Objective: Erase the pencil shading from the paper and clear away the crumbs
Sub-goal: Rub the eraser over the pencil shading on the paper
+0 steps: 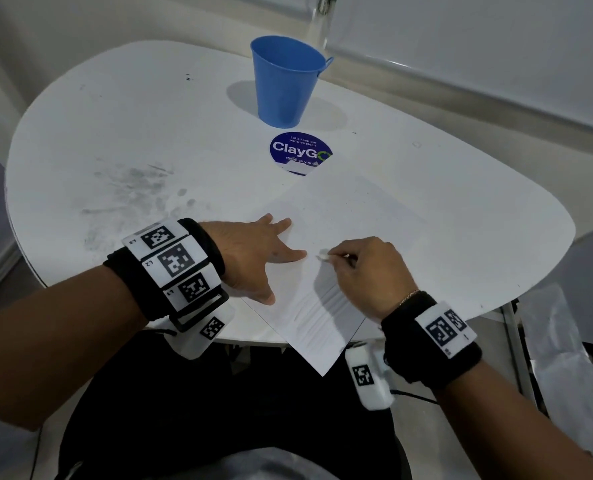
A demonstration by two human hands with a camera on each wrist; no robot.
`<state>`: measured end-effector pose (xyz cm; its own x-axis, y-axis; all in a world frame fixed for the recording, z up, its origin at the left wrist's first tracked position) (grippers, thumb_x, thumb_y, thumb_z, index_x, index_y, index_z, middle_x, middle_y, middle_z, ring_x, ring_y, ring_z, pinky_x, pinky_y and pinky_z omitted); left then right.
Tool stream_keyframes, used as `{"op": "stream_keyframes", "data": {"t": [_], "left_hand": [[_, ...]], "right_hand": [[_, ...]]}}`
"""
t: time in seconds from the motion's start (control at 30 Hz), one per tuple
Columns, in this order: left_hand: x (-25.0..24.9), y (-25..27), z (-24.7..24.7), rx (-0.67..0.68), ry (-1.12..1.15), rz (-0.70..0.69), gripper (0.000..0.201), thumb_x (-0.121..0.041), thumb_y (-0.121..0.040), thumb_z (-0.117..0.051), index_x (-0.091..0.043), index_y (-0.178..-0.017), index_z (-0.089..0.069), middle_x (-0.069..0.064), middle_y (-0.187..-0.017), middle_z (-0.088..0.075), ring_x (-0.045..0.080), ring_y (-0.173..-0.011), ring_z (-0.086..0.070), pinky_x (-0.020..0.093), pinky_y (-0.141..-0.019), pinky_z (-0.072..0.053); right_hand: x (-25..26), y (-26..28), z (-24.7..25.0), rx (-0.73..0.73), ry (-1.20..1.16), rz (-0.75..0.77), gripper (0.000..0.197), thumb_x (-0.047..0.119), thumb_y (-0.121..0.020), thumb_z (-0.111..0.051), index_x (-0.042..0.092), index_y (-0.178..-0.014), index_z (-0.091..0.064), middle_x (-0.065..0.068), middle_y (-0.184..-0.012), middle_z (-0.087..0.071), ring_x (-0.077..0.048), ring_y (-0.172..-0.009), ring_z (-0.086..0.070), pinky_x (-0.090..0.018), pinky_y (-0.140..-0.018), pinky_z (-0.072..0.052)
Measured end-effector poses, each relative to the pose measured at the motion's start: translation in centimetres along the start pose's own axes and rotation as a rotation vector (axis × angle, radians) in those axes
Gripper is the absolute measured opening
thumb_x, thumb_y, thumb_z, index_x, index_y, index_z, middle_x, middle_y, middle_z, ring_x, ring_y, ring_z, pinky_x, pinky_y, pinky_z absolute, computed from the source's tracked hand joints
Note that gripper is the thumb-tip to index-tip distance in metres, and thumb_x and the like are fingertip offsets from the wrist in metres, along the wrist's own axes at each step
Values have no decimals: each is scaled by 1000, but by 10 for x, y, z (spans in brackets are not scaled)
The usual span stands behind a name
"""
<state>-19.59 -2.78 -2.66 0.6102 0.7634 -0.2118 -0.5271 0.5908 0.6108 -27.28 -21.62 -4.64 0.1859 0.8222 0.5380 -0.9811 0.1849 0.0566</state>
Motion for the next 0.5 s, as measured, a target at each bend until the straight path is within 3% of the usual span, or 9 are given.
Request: {"op": "stream_keyframes", "data": {"t": [0.07,0.17,0.23,0.3,0.37,0.43,0.5], "left_hand": [[0,-1,0,0,-1,-2,87,-44,-92,-65,-55,-155,-6,-14,-164,25,7,-151,23,44,-124,-19],[-1,-2,1,8,-7,-2,88,-44,-93,-66,-54,-155,-5,-13,-164,26,9,-151,23,43,-125,-18],[-2,-2,1,9,-5,-5,88,-43,-93,-66,-52,-156,-5,-13,-164,26,9,-151,23,42,-125,-17],[-1,-2,0,0,-5,-9,90,-43,-93,-66,-50,-157,-3,-14,-164,25,9,-151,22,41,-125,-16],[-1,-2,0,-2,1,-14,91,-43,-93,-67,-49,-157,-3,-15,-164,25,8,-151,22,41,-125,-15],[0,-2,0,-1,10,-19,92,-43,-92,-67,-49,-157,-3,-15,-164,25,8,-151,22,40,-126,-15],[-1,-1,1,-5,9,-21,92,-43,-92,-67,-49,-157,-3,-16,-164,24,8,-151,22,40,-125,-15]], "right_hand": [[3,4,-3,36,11,26,17,27,-93,-62,23,-99,-78,10,-81,-73,-7,-73,-66,-29,-71,-55],[6,8,-9,106,13,70,15,30,-94,-64,26,-99,-78,19,-61,-60,4,-52,-53,-10,-54,-35],[1,-2,-6,24,2,42,16,28,-94,-63,27,-100,-78,16,-76,-71,2,-61,-58,-16,-59,-43],[1,-4,-5,-31,6,34,18,26,-94,-61,23,-100,-78,9,-91,-75,-11,-80,-67,-29,-74,-53],[7,1,-9,19,37,73,18,27,-94,-61,22,-100,-78,8,-85,-75,-13,-76,-66,-29,-74,-53],[10,4,-12,64,35,92,16,30,-94,-64,24,-98,-78,12,-73,-69,-5,-62,-57,-24,-65,-47],[2,-5,-10,-3,18,46,16,30,-93,-64,25,-98,-78,12,-78,-72,-6,-67,-60,-25,-70,-50]]}}
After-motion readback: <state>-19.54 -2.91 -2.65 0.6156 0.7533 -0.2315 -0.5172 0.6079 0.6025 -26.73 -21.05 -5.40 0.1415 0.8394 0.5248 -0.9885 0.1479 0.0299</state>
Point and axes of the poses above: each hand's wrist, its own y-axis away from the middle knuckle, its own z-axis out of the back of the hand, x = y × z, the point moved 1 cm from there along -y, towards the middle knuckle
